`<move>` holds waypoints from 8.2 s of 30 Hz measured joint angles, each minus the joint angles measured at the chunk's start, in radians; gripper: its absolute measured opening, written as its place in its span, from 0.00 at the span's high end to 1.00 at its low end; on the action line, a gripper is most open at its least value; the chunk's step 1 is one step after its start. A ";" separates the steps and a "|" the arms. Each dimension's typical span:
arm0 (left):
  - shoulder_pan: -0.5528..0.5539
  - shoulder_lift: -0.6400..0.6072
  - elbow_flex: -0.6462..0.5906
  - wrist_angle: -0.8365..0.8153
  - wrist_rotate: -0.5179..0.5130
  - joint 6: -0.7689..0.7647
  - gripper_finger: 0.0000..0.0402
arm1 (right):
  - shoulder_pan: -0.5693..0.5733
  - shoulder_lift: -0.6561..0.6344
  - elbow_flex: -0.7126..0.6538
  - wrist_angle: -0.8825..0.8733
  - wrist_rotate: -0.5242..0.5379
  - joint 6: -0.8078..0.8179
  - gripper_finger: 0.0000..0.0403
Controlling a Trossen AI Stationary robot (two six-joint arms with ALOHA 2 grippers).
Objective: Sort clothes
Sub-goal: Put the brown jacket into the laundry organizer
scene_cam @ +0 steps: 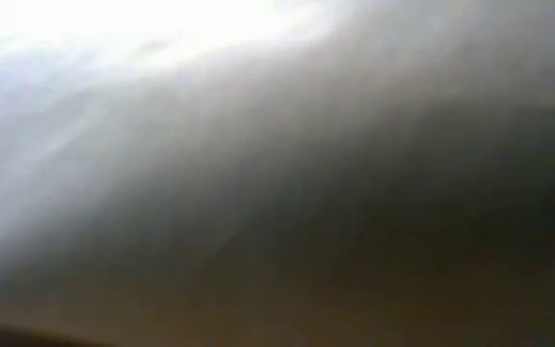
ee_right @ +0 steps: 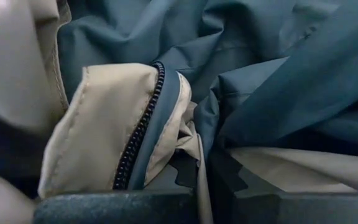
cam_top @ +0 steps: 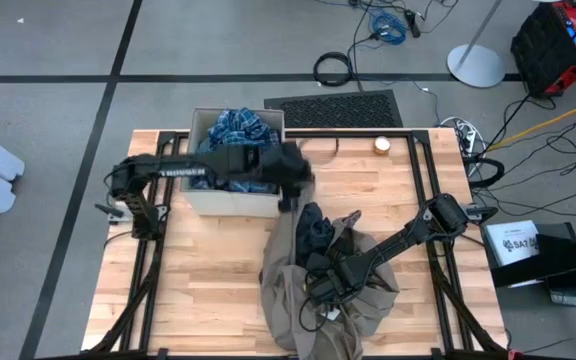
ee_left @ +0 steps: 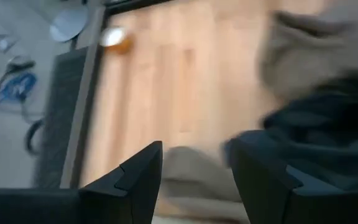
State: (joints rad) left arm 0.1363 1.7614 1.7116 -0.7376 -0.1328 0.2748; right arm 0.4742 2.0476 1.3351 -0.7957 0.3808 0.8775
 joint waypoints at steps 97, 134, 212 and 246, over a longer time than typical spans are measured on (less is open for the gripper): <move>-0.308 0.218 0.633 -0.645 0.423 0.040 1.00 | -0.011 -0.209 -0.003 -0.248 0.113 0.042 0.99; -0.409 0.231 -0.138 0.246 0.182 -0.144 0.70 | 0.176 -0.425 0.000 -0.176 0.196 0.043 0.99; -0.874 -0.036 -1.062 1.062 -0.316 -2.121 0.59 | 0.202 -0.425 0.000 0.006 0.193 -0.182 0.99; -0.793 -0.033 -1.062 1.237 -0.436 -1.986 0.23 | 0.202 -0.424 0.000 0.038 0.190 -0.182 0.99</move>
State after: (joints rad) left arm -0.6563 1.7288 0.6491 0.4991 -0.5692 -1.7115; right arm 0.6762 1.6234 1.3354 -0.7577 0.5708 0.6952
